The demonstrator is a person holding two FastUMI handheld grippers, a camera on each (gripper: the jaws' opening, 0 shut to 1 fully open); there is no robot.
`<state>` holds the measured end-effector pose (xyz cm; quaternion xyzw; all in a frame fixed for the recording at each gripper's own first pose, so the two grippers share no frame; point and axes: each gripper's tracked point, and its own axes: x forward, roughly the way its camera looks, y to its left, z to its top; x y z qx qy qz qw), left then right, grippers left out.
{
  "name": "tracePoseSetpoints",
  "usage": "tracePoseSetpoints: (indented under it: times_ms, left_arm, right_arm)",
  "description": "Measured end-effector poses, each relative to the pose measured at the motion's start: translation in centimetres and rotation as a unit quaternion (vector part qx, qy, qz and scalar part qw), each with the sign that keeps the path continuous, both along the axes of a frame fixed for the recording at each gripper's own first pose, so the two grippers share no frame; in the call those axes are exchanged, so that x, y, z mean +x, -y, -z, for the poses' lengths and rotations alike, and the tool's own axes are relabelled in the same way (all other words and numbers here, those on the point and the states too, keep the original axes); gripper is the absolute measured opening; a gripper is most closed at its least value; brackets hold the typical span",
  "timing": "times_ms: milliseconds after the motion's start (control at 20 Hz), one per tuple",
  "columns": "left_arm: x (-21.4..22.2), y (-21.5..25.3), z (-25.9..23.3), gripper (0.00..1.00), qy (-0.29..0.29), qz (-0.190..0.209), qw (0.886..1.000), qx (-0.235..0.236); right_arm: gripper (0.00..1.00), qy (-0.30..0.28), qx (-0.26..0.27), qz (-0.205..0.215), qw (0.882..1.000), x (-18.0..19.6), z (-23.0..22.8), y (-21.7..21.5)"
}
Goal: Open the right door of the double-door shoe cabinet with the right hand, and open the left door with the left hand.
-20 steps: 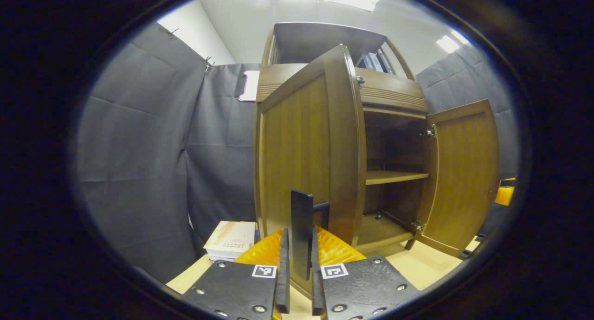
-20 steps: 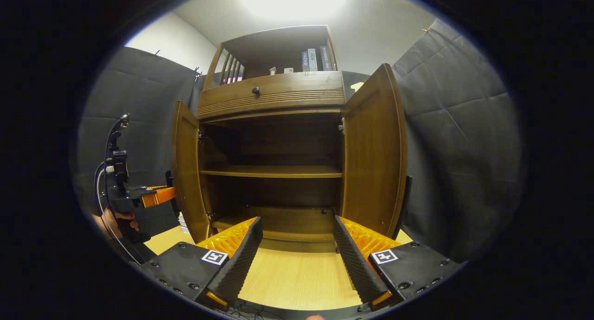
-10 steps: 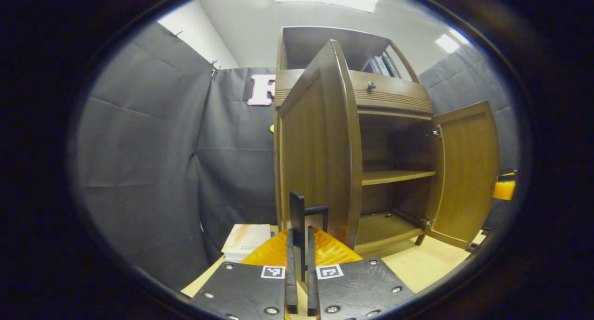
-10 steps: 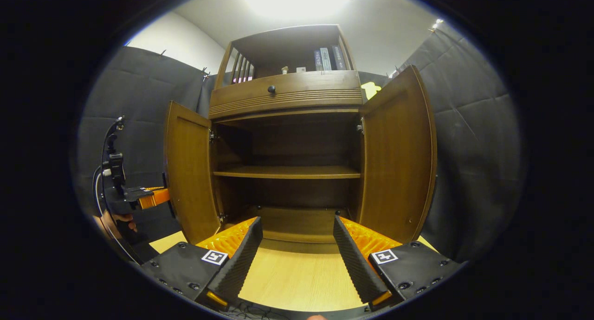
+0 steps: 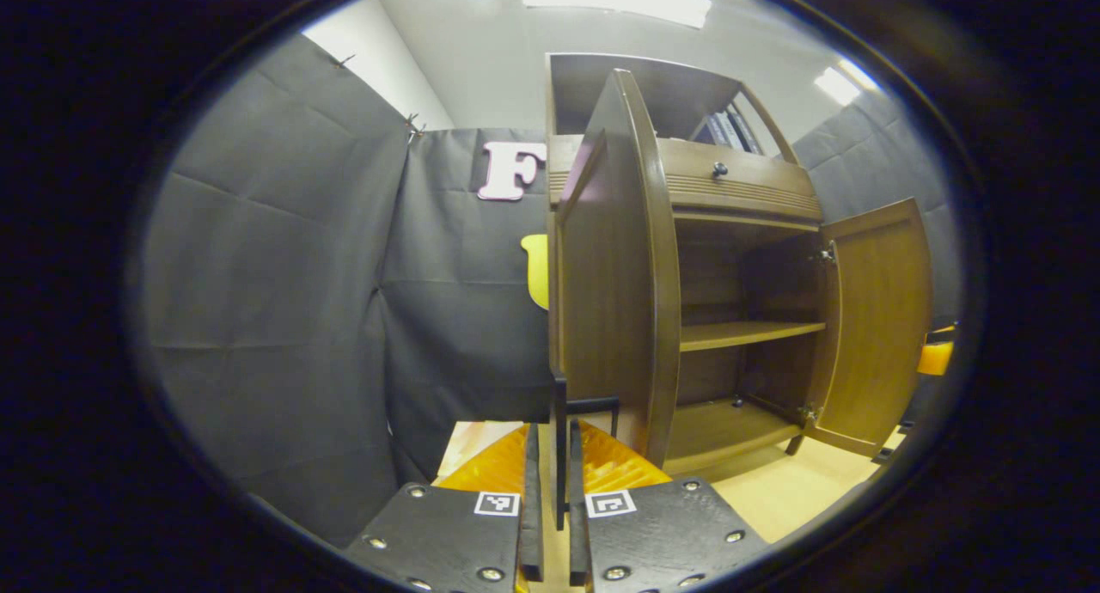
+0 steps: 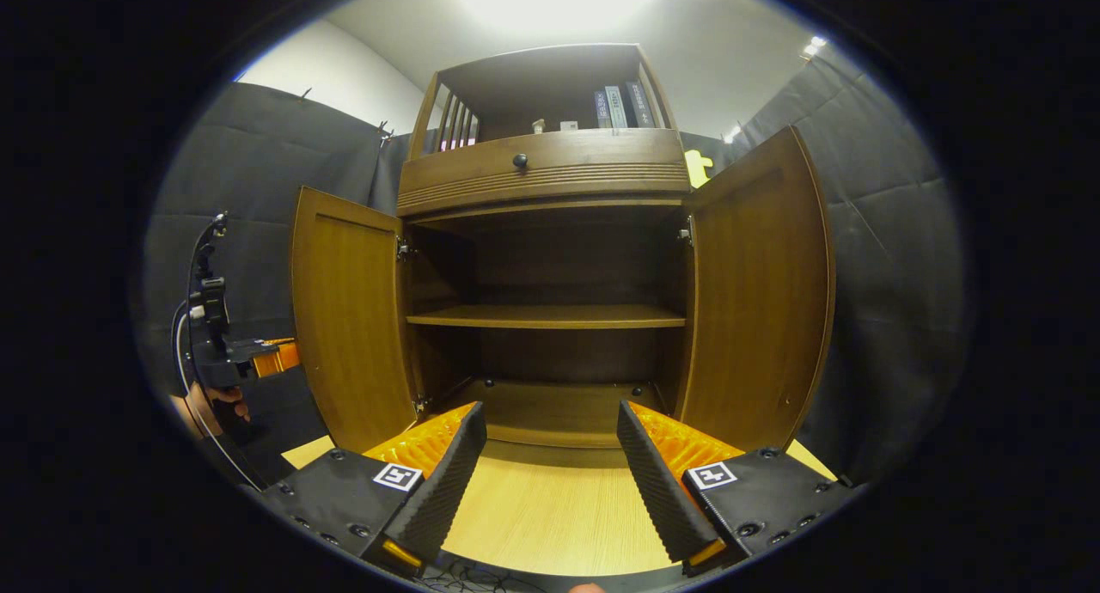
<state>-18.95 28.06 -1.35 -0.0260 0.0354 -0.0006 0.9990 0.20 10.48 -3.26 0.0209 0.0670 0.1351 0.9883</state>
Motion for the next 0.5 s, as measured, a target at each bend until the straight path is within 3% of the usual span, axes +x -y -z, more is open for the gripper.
tracePoseSetpoints:
  times_ms: [200,250,400,500]
  left_arm:
    - [-0.6,-2.3,0.7,0.11,-0.005,-0.012,1.000,0.000]
    - [-0.7,-2.7,0.8,0.15,-0.006,-0.012,1.000,0.000]
    - [-1.6,-4.1,0.5,0.15,-0.003,-0.023,1.000,0.016]
    - [-2.4,-5.0,0.0,0.11,0.000,-0.034,0.999,0.020]
  right_arm:
    - [0.96,-0.004,-0.001,-0.004,1.000,-0.1,0.2,-1.5]
    - [0.96,-0.005,-0.001,-0.006,1.000,-0.2,0.3,-1.9]
    - [0.92,-0.002,-0.001,-0.009,1.000,-0.3,0.2,-2.7]
    - [0.92,0.002,0.006,-0.008,1.000,-0.5,-0.1,-2.7]
